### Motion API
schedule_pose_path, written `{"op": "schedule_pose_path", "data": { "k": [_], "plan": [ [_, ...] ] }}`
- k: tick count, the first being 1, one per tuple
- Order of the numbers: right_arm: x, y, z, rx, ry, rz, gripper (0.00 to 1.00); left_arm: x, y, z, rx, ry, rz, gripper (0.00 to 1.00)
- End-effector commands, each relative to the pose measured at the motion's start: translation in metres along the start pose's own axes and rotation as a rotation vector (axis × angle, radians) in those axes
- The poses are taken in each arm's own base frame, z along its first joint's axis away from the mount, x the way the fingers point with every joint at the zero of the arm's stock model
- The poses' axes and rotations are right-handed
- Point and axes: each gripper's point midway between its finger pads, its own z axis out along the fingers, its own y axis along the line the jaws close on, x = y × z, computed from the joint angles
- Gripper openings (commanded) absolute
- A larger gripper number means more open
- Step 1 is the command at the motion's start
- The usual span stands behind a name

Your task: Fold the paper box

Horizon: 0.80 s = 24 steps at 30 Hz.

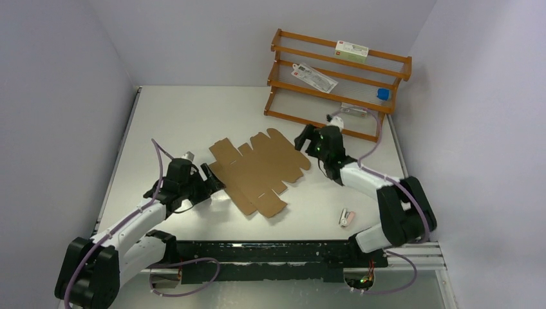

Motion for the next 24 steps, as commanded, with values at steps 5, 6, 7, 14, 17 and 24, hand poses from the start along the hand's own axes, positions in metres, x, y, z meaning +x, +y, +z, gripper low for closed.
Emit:
{"op": "schedule_pose_path", "data": {
  "k": [5, 6, 7, 14, 17, 24],
  "plan": [
    [0.02, 0.012, 0.047, -0.054, 0.21, -0.244, 0.93, -0.008, -0.024, 0.01, 0.047, -0.016, 0.071, 0.72],
    [0.025, 0.011, 0.05, -0.056, 0.235, -0.25, 0.93, -0.007, -0.022, 0.013, 0.035, -0.011, 0.074, 0.69],
    [0.029, 0.011, 0.054, -0.058, 0.255, -0.253, 0.93, -0.008, -0.02, 0.016, 0.026, -0.01, 0.077, 0.66],
    [0.064, 0.002, 0.06, -0.073, 0.373, -0.253, 0.93, -0.011, -0.012, 0.033, -0.029, 0.004, 0.107, 0.45],
    [0.079, 0.0, 0.052, -0.085, 0.425, -0.236, 0.93, -0.015, -0.01, 0.039, -0.055, 0.003, 0.121, 0.44],
    [0.125, -0.004, -0.004, -0.123, 0.56, -0.194, 0.91, -0.037, -0.003, 0.051, -0.167, -0.022, 0.19, 0.43]
  ]
}}
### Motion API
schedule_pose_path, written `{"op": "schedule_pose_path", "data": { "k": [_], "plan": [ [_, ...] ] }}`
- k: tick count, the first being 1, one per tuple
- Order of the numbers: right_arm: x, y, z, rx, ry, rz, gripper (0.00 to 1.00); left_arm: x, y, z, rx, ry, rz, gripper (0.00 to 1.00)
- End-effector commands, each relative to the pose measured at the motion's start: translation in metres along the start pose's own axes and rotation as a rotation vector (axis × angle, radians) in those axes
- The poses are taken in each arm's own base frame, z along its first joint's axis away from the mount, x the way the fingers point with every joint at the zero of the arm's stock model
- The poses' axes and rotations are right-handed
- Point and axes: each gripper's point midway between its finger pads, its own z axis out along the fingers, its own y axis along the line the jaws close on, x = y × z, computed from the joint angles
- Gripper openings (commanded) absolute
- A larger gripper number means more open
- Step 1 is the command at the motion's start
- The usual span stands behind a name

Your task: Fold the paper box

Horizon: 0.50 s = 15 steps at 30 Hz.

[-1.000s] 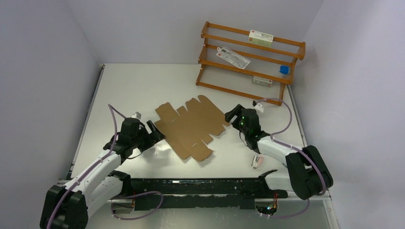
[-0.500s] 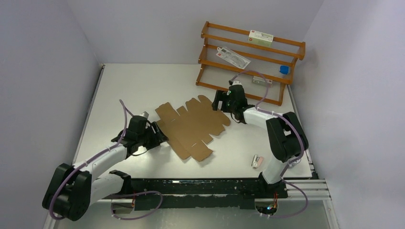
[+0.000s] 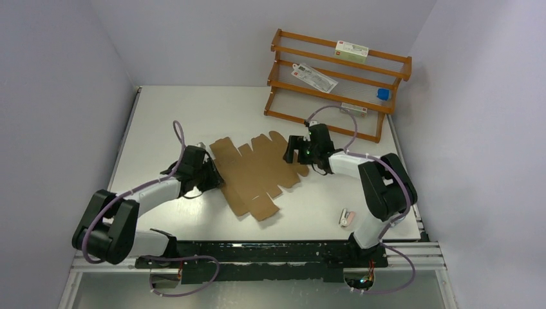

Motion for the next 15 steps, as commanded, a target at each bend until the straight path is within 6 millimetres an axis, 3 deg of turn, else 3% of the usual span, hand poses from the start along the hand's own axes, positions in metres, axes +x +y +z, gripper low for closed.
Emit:
{"op": "schedule_pose_path", "data": {
  "k": [1, 10, 13, 15],
  "plan": [
    [0.073, 0.008, -0.03, -0.034, 0.185, 0.051, 0.9, -0.029, -0.004, 0.008, -0.059, -0.063, 0.082, 0.43],
    [0.157, 0.075, -0.087, -0.167, 0.265, 0.029, 0.9, -0.069, -0.017, 0.044, -0.147, -0.058, 0.17, 0.49],
    [0.166, 0.084, -0.1, -0.178, 0.268, 0.023, 0.9, -0.086, -0.029, 0.063, -0.154, -0.044, 0.205, 0.52],
    [0.166, 0.076, -0.107, -0.13, 0.271, 0.01, 0.91, -0.097, -0.036, 0.077, -0.163, -0.033, 0.232, 0.54]
  ]
}}
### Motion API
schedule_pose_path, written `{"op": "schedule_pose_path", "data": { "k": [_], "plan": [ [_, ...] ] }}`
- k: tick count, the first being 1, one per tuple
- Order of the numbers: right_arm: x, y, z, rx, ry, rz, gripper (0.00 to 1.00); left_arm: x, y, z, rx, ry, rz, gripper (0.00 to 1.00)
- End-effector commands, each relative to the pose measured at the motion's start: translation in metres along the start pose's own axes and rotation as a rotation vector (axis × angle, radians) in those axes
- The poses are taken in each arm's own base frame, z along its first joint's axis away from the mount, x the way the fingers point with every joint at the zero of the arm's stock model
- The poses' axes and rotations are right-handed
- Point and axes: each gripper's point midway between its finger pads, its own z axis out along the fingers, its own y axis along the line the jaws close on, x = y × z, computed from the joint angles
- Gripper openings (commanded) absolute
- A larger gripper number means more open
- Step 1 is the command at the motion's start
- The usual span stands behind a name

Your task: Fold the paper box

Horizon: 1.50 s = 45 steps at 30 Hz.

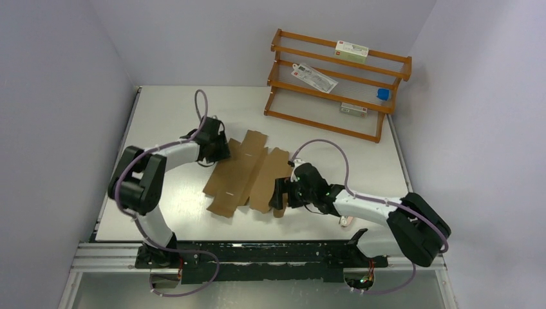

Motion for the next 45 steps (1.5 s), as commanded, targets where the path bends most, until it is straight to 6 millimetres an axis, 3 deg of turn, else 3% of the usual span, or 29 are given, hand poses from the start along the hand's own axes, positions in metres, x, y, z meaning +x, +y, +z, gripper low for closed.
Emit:
{"op": "schedule_pose_path", "data": {
  "k": [1, 6, 10, 12, 17, 22, 26, 27, 30, 34, 40, 45],
  "plan": [
    [0.022, -0.017, -0.017, 0.123, 0.062, 0.056, 0.91, -0.021, -0.015, 0.025, -0.015, 0.029, 0.091, 0.56],
    [-0.019, -0.029, -0.043, 0.281, -0.038, -0.019, 0.95, -0.063, -0.027, 0.028, -0.061, -0.029, 0.124, 0.64],
    [-0.062, -0.029, -0.053, 0.341, -0.134, -0.088, 1.0, -0.087, -0.03, 0.002, -0.073, -0.104, 0.109, 0.7],
    [-0.085, -0.028, -0.051, 0.333, -0.161, -0.105, 1.0, -0.088, -0.029, -0.014, -0.072, -0.126, 0.09, 0.73],
    [-0.142, -0.039, -0.027, 0.262, -0.198, -0.111, 1.0, -0.066, -0.014, -0.059, -0.005, -0.15, 0.015, 0.83],
    [-0.184, -0.058, 0.006, 0.244, -0.179, -0.138, 1.0, -0.017, 0.023, -0.091, 0.033, -0.107, -0.072, 0.82],
    [-0.205, -0.074, 0.03, 0.232, -0.18, -0.136, 1.0, 0.019, 0.041, -0.108, 0.044, -0.087, -0.112, 0.82],
    [-0.208, -0.078, 0.04, 0.216, -0.172, -0.136, 1.0, 0.033, 0.047, -0.11, 0.043, -0.073, -0.13, 0.82],
    [-0.204, -0.08, 0.054, 0.192, -0.134, -0.132, 0.99, 0.046, 0.053, -0.105, 0.039, -0.057, -0.15, 0.8],
    [-0.186, -0.081, 0.066, 0.157, -0.073, -0.112, 0.99, 0.051, 0.046, -0.091, 0.072, -0.019, -0.147, 0.77],
    [-0.16, -0.086, 0.065, 0.155, -0.032, -0.081, 0.97, 0.053, 0.04, -0.065, 0.07, 0.048, -0.124, 0.75],
    [-0.137, -0.085, 0.054, 0.147, 0.002, -0.06, 0.96, 0.039, 0.037, -0.053, 0.045, 0.053, -0.083, 0.75]
  ]
}}
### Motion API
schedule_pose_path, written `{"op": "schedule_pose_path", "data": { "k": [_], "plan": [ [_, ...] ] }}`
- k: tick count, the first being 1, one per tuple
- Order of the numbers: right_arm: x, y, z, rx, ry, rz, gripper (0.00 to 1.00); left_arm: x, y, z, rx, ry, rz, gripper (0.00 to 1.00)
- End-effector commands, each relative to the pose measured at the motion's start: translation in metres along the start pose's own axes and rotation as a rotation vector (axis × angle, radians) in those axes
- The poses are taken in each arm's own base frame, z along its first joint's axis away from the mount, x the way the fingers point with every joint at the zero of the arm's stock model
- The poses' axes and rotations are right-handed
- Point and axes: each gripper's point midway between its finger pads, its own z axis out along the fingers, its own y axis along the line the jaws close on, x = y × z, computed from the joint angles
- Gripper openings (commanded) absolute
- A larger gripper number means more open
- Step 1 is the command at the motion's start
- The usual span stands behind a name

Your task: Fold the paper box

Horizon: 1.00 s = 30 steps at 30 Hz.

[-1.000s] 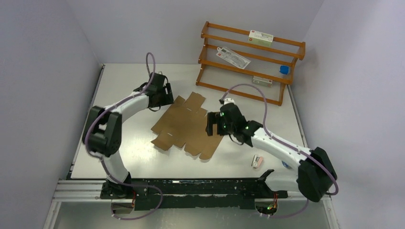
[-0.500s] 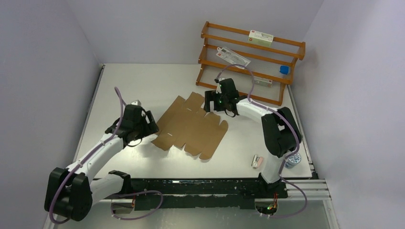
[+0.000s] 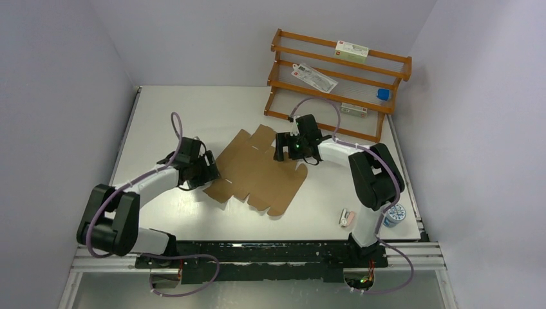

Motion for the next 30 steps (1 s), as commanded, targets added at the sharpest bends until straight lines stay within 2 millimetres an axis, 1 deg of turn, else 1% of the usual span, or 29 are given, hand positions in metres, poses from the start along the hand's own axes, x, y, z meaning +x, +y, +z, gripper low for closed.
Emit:
{"op": "schedule_pose_path", "data": {
  "k": [1, 3, 4, 7, 10, 13, 14, 18, 20, 22, 24, 26, 28, 30],
  "plan": [
    [0.022, 0.004, -0.016, -0.024, 0.032, 0.026, 0.96, -0.019, -0.015, 0.008, 0.029, -0.012, 0.039, 0.75],
    [0.03, 0.006, -0.025, -0.032, 0.031, 0.047, 0.95, -0.025, -0.021, 0.012, 0.039, -0.007, 0.047, 0.75],
    [0.039, 0.007, -0.03, -0.033, 0.04, 0.06, 0.95, -0.026, -0.024, 0.015, 0.051, -0.001, 0.049, 0.75],
    [0.054, 0.012, -0.044, -0.047, 0.039, 0.089, 0.95, -0.032, -0.038, 0.024, 0.085, 0.017, 0.058, 0.74],
    [0.072, 0.021, -0.059, -0.069, 0.042, 0.111, 0.95, -0.04, -0.045, 0.034, 0.078, 0.027, 0.076, 0.74],
    [0.092, 0.033, -0.072, -0.095, 0.043, 0.124, 0.94, -0.052, -0.056, 0.045, 0.082, 0.022, 0.097, 0.75],
    [0.102, 0.037, -0.074, -0.103, 0.056, 0.135, 0.95, -0.056, -0.061, 0.049, 0.086, 0.023, 0.105, 0.75],
    [0.118, 0.048, -0.091, -0.113, 0.035, 0.173, 0.94, -0.063, -0.084, 0.071, 0.112, 0.053, 0.147, 0.76],
    [0.124, 0.051, -0.098, -0.108, 0.026, 0.191, 0.94, -0.063, -0.097, 0.083, 0.131, 0.071, 0.177, 0.76],
    [0.129, 0.05, -0.104, -0.097, 0.022, 0.202, 0.95, -0.068, -0.11, 0.089, 0.143, 0.071, 0.202, 0.77],
    [0.127, 0.046, -0.11, -0.069, 0.008, 0.192, 0.96, -0.079, -0.121, 0.09, 0.153, 0.058, 0.21, 0.77],
    [0.118, 0.04, -0.119, -0.019, -0.014, 0.167, 0.98, -0.096, -0.128, 0.082, 0.144, 0.019, 0.216, 0.78],
    [0.103, 0.032, -0.127, 0.037, -0.059, 0.133, 1.0, -0.113, -0.129, 0.069, 0.128, -0.028, 0.218, 0.78],
    [0.087, 0.025, -0.134, 0.084, -0.111, 0.096, 1.0, -0.123, -0.121, 0.056, 0.11, -0.056, 0.201, 0.79]
  ]
}}
